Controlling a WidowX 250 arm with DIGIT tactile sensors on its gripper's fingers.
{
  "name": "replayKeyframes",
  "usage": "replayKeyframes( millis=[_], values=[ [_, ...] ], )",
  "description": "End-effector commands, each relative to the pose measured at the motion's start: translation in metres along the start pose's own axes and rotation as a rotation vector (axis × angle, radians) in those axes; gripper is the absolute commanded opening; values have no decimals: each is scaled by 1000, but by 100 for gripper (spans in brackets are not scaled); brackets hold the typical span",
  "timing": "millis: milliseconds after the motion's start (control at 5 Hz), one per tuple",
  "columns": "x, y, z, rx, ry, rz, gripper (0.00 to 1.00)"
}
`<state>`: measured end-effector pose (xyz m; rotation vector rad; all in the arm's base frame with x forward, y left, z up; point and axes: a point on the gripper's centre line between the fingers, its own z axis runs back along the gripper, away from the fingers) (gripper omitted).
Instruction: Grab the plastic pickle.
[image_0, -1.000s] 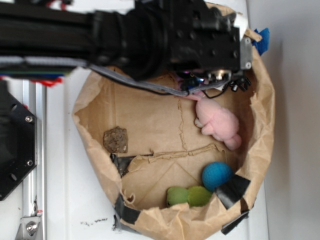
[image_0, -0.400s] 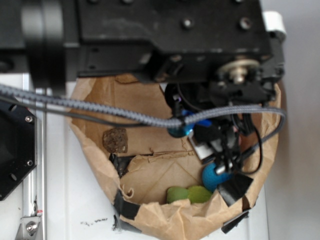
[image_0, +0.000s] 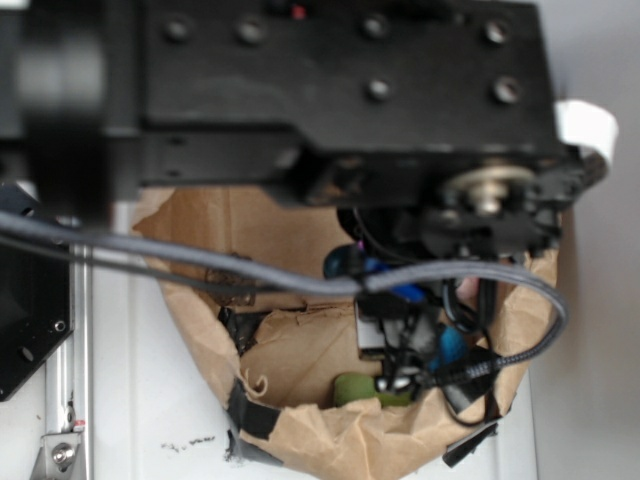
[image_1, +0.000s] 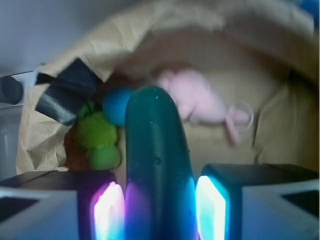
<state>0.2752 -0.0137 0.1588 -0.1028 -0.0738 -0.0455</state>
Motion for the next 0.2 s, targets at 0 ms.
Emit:
replayKeyframes(
  millis=[0],
  values=[
    [12,17,20,18,-102,2,0]
  ],
)
